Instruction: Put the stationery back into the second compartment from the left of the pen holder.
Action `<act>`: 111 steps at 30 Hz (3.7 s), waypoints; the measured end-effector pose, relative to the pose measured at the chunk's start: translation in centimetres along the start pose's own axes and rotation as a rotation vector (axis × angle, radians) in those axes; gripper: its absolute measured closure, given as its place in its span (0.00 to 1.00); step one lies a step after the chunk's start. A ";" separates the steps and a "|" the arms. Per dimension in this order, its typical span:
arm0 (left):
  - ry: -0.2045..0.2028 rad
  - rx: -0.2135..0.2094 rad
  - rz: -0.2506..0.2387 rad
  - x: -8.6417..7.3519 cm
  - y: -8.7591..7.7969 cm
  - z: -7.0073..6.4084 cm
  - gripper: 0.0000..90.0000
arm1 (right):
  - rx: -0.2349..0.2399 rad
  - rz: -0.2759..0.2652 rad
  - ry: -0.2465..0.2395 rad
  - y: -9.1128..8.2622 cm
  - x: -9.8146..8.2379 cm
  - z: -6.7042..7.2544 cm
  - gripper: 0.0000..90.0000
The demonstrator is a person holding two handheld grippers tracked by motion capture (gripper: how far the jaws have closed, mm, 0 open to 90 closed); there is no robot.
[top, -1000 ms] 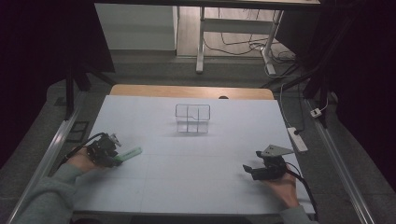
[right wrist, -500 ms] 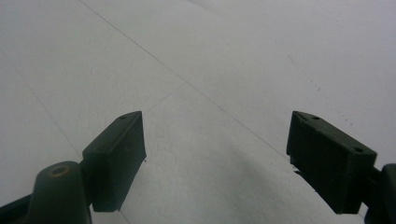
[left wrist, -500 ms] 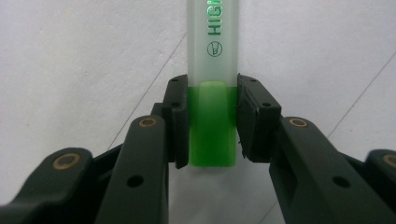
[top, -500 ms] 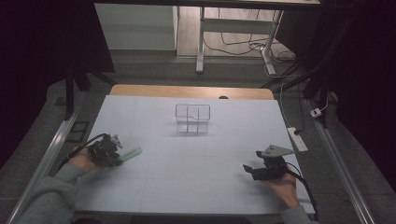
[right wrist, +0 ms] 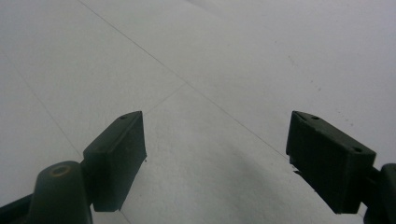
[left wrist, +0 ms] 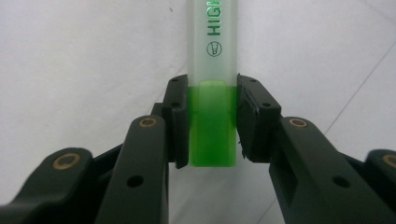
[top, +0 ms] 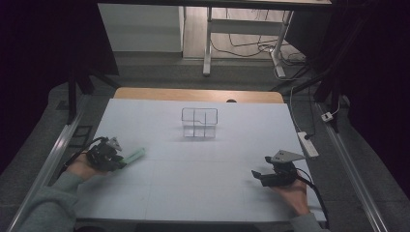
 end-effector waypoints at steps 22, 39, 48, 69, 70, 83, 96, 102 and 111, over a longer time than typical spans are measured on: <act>-0.004 -0.043 -0.154 1.8 -1.4 -1.3 0.74 | 0.003 -0.005 0.000 -0.1 0.1 0.0 0.22; 0.073 -0.067 -0.230 4.8 -1.7 -3.8 0.74 | 0.011 -0.019 -0.010 -0.1 0.4 0.4 0.22; 0.100 -0.101 -0.262 6.4 -1.5 -4.8 0.74 | 0.009 -0.023 -0.020 0.0 0.7 0.6 0.22; 0.169 -0.157 -0.318 10.5 -0.5 -7.5 0.74 | 0.028 -0.025 -0.050 0.5 1.5 1.6 0.22; 0.169 -0.157 -0.318 10.5 -0.5 -7.5 0.74 | 0.029 -0.023 -0.050 0.6 1.6 1.6 0.22; 0.214 -0.191 -0.326 12.7 0.3 -9.0 0.74 | 0.046 -0.028 -0.071 1.1 2.1 2.3 0.22; 0.261 -0.216 -0.317 14.1 1.1 -10.1 0.74 | 0.063 -0.025 -0.086 1.5 2.6 2.9 0.22; 0.282 -0.229 -0.323 14.9 1.2 -10.7 0.74 | 0.070 -0.025 -0.096 1.7 3.1 3.2 0.22; 0.302 -0.249 -0.338 15.8 1.4 -11.6 0.74 | 0.084 -0.027 -0.109 2.1 3.6 3.7 0.21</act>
Point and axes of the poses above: each handheld gripper's, and its own axes: y roughly forward along the jaws, x roughly out of its top, z roughly to its left, the point moved 3 cm from there along y, roughly forward along the jaws, and after that the axes turned 6 degrees about x, right-handed, at the moved point
